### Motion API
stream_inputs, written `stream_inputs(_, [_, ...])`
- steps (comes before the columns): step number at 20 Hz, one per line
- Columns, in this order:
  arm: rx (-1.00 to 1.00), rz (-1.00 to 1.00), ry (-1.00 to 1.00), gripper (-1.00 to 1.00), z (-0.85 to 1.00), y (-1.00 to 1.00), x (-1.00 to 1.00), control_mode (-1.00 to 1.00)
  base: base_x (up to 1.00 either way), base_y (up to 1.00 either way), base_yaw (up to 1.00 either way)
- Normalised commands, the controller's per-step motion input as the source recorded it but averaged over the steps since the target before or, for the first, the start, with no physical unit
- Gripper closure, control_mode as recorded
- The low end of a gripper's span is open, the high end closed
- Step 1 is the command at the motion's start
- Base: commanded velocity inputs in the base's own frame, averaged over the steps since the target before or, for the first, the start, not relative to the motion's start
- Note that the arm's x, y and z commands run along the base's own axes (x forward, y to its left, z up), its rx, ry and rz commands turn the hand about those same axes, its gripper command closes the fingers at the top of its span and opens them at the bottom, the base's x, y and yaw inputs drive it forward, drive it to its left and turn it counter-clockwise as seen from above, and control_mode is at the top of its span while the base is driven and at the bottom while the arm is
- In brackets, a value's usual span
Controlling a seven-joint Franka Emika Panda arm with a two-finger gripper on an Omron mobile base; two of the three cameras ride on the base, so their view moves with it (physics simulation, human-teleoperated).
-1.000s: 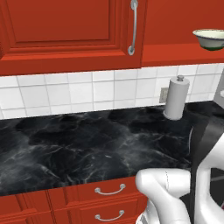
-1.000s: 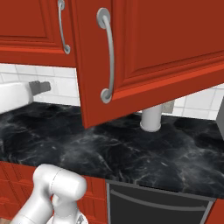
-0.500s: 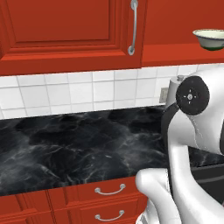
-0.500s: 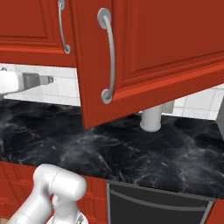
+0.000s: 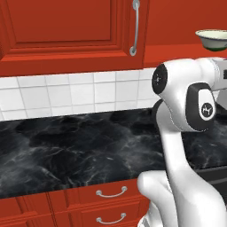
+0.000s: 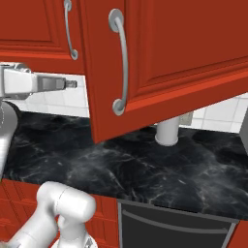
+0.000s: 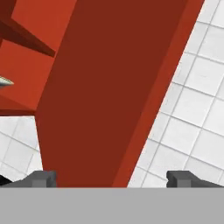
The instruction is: Move the bowls from the cabinet to the plates on the dining table.
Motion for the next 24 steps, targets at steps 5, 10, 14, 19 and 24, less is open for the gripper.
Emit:
stream_inputs(5, [0.00, -0.20, 0.01, -1.00, -0.04, -0.29, 0.34, -1.00, 0.00, 0.00, 0.00])
stream_inputs(10, [0.00, -0.17, 0.00, -1.00, -0.04, -0.42, 0.21, -1.00, 0.00, 0.00, 0.00])
stream_inputs(14, [0.00, -0.15, 0.00, -1.00, -0.01, -0.47, 0.06, -1.00, 0.00, 0.00, 0.00])
stream_inputs(19, [0.01, -0.14, 0.00, -1.00, 0.00, -0.53, 0.00, -1.00, 0.00, 0.00, 0.00])
stream_inputs(24, [0.02, -0.14, 0.00, -1.00, -0.01, -0.60, -0.02, -1.00, 0.00, 0.00, 0.00])
